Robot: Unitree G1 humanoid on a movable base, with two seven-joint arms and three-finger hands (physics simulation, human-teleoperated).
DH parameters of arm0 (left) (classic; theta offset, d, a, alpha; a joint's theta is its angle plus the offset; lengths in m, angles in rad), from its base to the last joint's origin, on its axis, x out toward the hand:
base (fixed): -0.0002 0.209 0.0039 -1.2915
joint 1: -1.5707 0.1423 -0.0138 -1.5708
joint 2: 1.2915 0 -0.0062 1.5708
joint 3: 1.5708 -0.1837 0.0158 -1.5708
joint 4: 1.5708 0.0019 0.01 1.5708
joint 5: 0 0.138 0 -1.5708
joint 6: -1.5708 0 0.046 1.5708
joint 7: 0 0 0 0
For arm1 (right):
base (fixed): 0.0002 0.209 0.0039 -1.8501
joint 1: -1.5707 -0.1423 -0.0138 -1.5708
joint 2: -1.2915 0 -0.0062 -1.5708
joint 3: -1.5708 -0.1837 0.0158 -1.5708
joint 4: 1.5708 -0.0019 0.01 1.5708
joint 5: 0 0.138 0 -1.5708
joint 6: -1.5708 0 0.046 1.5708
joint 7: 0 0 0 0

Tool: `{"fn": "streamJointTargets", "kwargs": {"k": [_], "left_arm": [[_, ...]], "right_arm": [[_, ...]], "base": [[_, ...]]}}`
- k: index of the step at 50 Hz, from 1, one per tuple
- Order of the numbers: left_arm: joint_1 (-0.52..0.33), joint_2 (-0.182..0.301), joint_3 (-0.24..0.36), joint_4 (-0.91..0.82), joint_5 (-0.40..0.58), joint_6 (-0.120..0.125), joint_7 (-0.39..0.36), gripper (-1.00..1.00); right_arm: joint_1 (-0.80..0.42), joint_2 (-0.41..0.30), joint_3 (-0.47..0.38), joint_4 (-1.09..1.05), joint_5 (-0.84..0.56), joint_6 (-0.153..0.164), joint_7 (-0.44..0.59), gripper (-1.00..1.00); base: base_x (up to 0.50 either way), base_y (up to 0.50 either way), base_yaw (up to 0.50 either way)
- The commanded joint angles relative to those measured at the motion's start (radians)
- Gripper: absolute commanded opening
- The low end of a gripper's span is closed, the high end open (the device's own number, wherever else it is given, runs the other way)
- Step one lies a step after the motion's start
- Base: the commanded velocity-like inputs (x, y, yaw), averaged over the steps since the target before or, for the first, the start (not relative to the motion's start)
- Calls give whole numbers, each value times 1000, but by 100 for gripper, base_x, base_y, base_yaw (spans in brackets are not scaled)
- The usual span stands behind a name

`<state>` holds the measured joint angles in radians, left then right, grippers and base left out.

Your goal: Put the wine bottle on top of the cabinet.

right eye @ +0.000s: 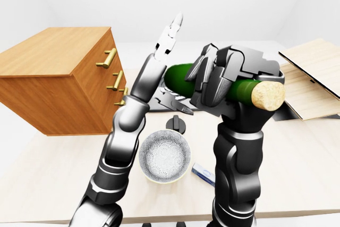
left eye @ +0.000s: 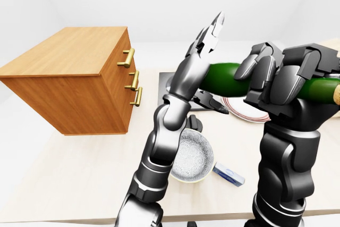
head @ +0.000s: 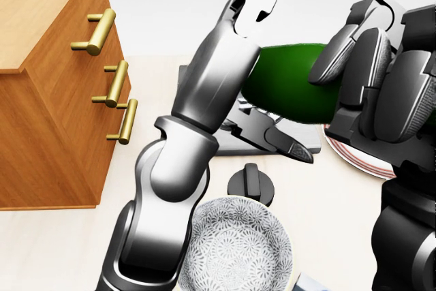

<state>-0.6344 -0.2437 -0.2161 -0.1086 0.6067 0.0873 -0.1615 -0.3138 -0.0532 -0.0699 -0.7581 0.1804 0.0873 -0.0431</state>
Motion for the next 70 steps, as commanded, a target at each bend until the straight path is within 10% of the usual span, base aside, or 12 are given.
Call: {"fn": "streamJointTargets", "kwargs": {"k": [1, 9, 12, 35, 37, 50, 59, 70], "left_arm": [[-16, -55, -38, -41, 45, 0, -26, 100], [-13, -90, -44, -50, 43, 0, -48, 100], [14, -105, -69, -91, 16, 0, -93, -96], [1, -52, -25, -3, -39, 0, -67, -94], [-16, -41, -9, 3, -52, 0, -66, -94], [-55, 7, 27, 6, -116, 0, -49, -94], [-156, 41, 86, -7, -179, 0, -57, -94], [-497, 225, 224, 88, -417, 0, 29, -94]], "right_arm": [[13, 4, -5, 10, -45, 0, -44, -100], [26, 3, -10, 17, -38, 0, -41, -100], [29, 2, -9, 21, -37, 0, -43, -100], [-45, -18, -47, -77, -7, 0, -73, -97], [-81, -45, -78, -92, 1, 0, -63, 100], [-275, -313, -527, -279, 79, 0, 153, 100], [-152, -381, -787, -289, 401, 0, 29, 100], [108, -321, -828, -279, 551, 0, -63, 100]], "base": [[0, 0, 0], [0, 0, 0], [0, 0, 0], [0, 0, 0], [0, 0, 0], [0, 0, 0], [0, 0, 0], [0, 0, 0]]}}
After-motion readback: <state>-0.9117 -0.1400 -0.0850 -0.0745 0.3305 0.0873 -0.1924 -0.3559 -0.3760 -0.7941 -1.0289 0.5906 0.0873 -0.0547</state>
